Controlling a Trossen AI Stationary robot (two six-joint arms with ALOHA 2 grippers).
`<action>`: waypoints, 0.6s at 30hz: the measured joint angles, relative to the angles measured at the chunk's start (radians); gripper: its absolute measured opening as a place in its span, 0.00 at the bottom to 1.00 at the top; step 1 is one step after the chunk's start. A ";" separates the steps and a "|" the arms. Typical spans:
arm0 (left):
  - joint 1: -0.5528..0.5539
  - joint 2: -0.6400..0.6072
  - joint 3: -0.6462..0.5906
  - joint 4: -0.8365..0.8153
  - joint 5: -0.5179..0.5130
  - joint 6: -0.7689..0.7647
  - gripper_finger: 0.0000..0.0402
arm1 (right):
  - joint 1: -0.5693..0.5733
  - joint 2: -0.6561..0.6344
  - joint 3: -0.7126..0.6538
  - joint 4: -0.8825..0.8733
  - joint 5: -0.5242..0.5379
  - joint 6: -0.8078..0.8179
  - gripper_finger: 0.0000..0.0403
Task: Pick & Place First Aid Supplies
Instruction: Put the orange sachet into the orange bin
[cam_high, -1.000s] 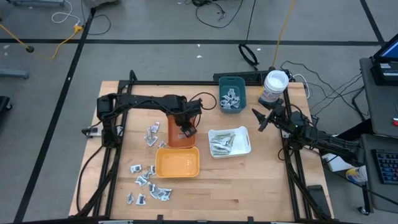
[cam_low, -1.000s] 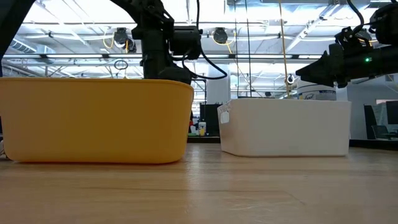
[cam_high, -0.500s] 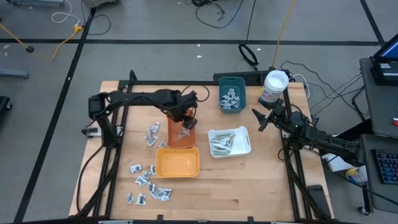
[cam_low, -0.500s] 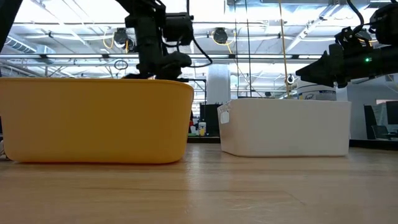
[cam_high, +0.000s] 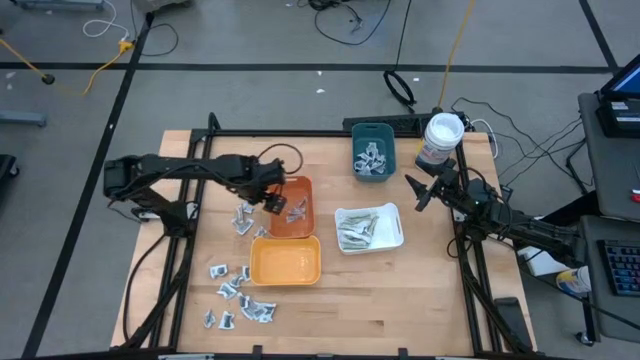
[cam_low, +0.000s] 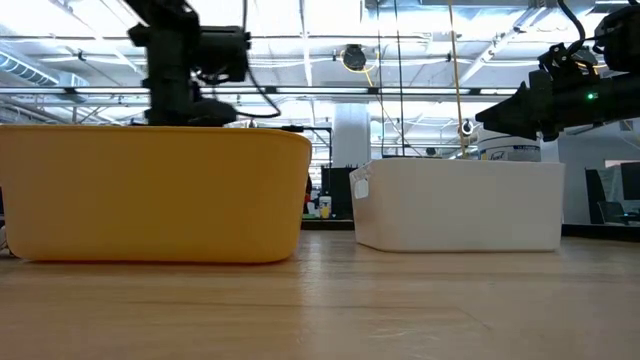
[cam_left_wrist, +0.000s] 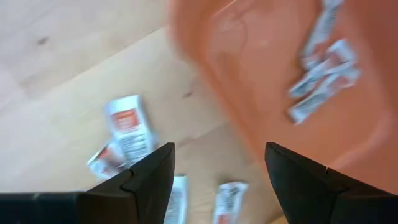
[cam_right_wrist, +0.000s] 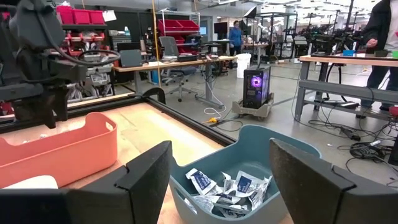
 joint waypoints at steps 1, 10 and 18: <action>0.007 -0.019 -0.024 0.000 -0.003 0.000 0.64 | 0.000 0.000 0.000 0.000 0.000 0.000 0.65; 0.101 -0.130 -0.173 -0.005 -0.081 0.018 0.64 | 0.000 0.000 0.000 0.000 0.000 0.000 0.65; 0.169 -0.096 -0.271 0.093 -0.124 0.096 0.64 | 0.000 0.000 0.000 0.000 0.000 0.000 0.65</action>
